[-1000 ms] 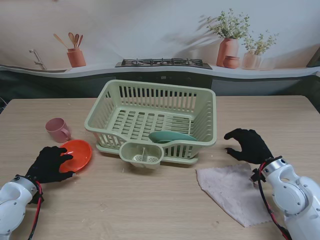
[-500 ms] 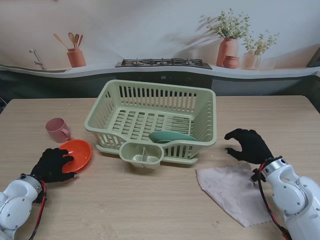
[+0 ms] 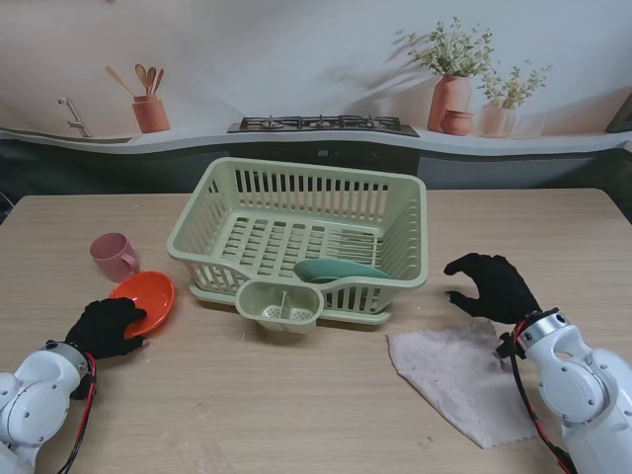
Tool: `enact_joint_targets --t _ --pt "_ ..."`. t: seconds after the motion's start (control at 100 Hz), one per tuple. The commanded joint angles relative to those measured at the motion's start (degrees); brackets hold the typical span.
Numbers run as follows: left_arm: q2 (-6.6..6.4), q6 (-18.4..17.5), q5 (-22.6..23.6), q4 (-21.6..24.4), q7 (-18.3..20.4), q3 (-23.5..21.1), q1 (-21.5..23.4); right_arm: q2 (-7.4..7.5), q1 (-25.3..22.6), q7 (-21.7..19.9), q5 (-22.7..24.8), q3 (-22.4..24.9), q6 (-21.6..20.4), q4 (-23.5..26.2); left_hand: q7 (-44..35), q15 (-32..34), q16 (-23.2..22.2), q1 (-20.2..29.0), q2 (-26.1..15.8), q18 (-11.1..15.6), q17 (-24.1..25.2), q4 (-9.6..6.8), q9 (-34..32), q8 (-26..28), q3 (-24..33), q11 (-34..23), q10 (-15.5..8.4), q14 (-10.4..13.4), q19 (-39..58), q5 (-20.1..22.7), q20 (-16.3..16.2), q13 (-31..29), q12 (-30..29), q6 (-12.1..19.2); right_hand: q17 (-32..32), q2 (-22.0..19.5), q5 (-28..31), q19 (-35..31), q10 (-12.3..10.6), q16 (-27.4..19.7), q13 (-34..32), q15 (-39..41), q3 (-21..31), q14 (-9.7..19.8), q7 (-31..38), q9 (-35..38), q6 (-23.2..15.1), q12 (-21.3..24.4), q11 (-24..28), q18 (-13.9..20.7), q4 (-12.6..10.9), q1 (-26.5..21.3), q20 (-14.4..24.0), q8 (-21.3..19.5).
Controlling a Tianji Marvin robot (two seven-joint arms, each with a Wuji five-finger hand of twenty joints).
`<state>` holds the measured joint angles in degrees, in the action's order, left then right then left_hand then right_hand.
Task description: Clear dishes and wipe the table
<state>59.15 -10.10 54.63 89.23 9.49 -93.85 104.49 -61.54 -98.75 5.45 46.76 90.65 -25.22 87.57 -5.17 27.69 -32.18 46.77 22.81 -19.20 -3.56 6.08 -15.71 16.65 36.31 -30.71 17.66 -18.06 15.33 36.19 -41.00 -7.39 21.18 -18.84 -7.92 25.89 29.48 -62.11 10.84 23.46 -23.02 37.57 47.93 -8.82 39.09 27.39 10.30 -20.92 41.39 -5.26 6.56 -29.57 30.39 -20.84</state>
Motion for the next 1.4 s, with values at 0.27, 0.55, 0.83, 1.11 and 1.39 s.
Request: enact_joint_targets --t 0.27,0.55,0.83,1.11,1.39 --pt "0.34 -2.1 3.3 -2.9 -6.4 1.0 -0.3 -0.15 0.0 -0.3 0.1 0.1 -0.5 -0.2 -14.2 14.9 -3.8 27.2 -4.5 -6.1 -3.4 -1.15 -19.4 8.8 -10.5 -2.6 7.2 -13.7 50.9 14.1 5.9 -15.3 8.5 -0.6 0.8 -0.9 -0.1 0.1 -0.8 0.2 1.2 0.5 0.5 1.0 0.3 -0.4 -0.1 -0.2 0.6 2.4 -2.5 -0.2 0.6 0.3" --pt "0.34 -7.4 7.7 -5.2 -15.3 0.5 -0.7 -0.18 0.1 -0.3 -0.1 0.1 -0.6 -0.4 -25.7 23.1 -9.1 24.8 1.2 -14.7 -14.3 1.13 -31.9 15.6 0.3 -5.2 10.8 -18.7 58.8 16.4 -1.3 -27.9 13.6 -0.6 0.8 -1.0 -0.1 0.1 -0.8 0.2 1.2 0.5 0.4 0.9 0.3 -0.4 -0.1 -0.2 0.6 2.3 -2.5 -0.2 0.7 0.3" --pt "-0.02 -11.4 12.7 -5.8 -22.5 -1.0 -0.1 -0.20 0.1 -0.2 -0.2 0.1 -0.8 -0.4 -36.2 32.3 -17.2 23.1 4.7 -19.7 -26.9 2.56 -36.7 27.6 6.5 -14.6 13.7 -20.5 66.3 13.8 -8.3 -38.7 14.2 0.1 0.7 -1.0 0.1 0.1 -0.7 0.2 1.0 0.5 0.4 1.0 0.3 -0.2 -0.1 -0.2 0.6 2.3 -2.5 -0.2 0.8 0.3" --pt "-0.01 -13.4 16.7 -1.5 -27.3 -5.7 3.9 -0.18 0.1 -0.4 -0.4 0.3 -1.2 -0.5 -47.6 34.2 -19.3 22.2 6.5 -20.8 -32.2 2.68 -39.6 17.6 8.9 -17.2 14.2 -20.6 69.6 12.2 -9.9 -43.6 12.6 0.1 0.7 -1.1 0.3 0.1 -0.7 0.2 0.9 0.5 0.3 0.9 0.3 -0.1 -0.1 -0.2 0.6 2.2 -2.5 -0.3 0.8 0.3" --pt "0.87 -14.9 15.4 0.0 -31.7 -8.6 4.7 -0.20 0.1 -0.4 -0.6 0.5 -1.6 -0.6 -47.7 35.1 -19.6 22.0 6.6 -20.8 -34.5 2.85 -40.1 16.6 9.3 -17.9 14.5 -20.4 71.4 12.4 -10.3 -45.4 12.4 -0.3 0.7 -1.1 0.3 0.1 -0.7 0.2 0.9 0.5 0.3 0.8 0.3 -0.1 -0.1 -0.2 0.5 2.2 -2.5 -0.4 0.8 0.3"
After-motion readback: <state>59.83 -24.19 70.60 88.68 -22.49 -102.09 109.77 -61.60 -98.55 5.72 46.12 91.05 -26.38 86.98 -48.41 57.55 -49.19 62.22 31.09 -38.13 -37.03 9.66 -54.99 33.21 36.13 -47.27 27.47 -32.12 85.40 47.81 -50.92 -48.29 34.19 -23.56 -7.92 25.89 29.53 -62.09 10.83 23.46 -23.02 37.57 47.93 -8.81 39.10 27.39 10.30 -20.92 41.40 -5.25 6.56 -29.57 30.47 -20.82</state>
